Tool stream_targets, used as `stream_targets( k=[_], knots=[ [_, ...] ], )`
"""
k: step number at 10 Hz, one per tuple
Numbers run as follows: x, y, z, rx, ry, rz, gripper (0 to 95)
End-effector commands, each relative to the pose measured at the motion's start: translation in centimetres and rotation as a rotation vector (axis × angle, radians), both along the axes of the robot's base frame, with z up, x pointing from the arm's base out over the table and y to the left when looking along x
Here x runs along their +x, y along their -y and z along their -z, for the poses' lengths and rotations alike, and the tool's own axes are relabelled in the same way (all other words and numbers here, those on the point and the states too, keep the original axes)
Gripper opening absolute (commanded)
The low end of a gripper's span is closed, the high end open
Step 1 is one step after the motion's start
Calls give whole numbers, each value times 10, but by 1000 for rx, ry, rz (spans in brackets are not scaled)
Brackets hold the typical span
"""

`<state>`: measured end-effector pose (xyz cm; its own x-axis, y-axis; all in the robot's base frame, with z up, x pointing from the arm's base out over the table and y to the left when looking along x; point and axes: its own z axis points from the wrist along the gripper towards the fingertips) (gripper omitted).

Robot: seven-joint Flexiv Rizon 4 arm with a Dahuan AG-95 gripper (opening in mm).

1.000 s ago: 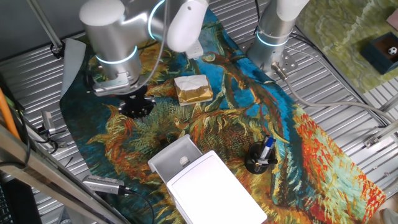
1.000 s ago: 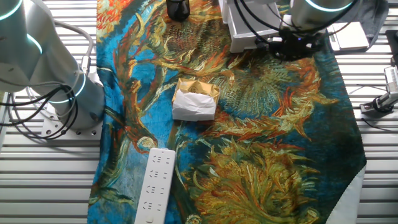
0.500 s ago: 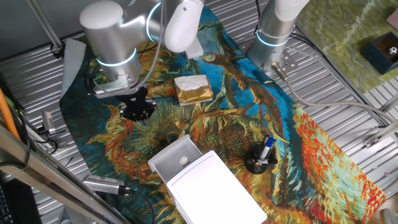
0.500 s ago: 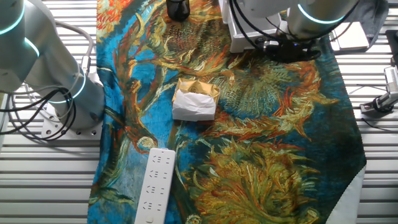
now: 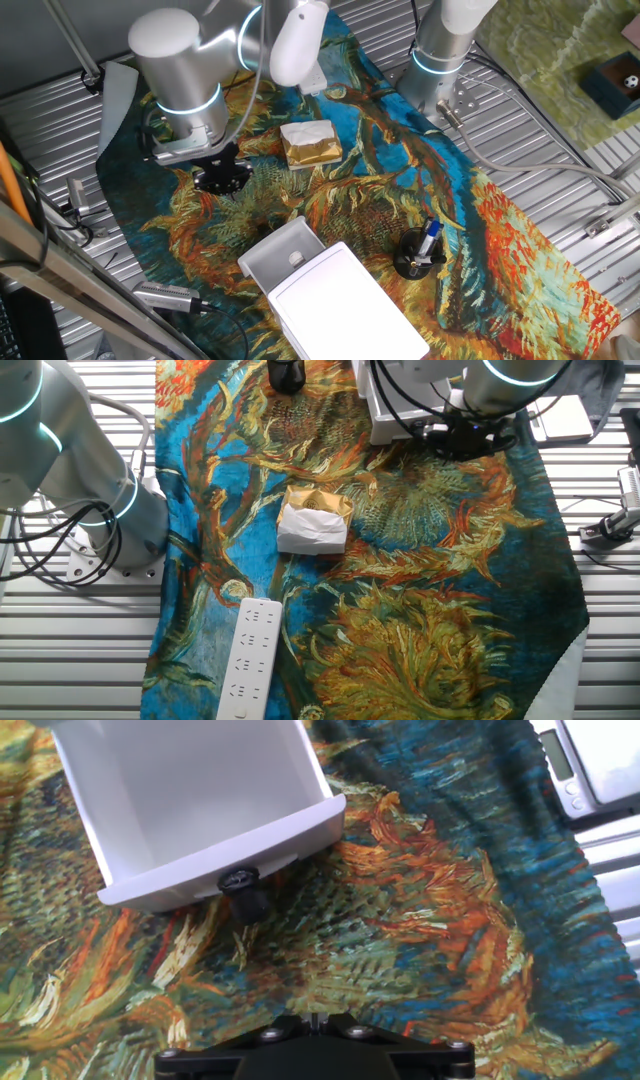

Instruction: Grasp the handle and close the drawer

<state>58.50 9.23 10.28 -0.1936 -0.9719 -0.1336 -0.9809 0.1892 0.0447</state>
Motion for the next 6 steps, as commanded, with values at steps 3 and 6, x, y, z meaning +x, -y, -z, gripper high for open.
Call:
stream_targets(
  k=[3, 6],
  knots=[
    [-1, 1, 0, -25, 15, -92, 0],
    [-1, 1, 0, -64, 18, -140, 0]
  ],
)
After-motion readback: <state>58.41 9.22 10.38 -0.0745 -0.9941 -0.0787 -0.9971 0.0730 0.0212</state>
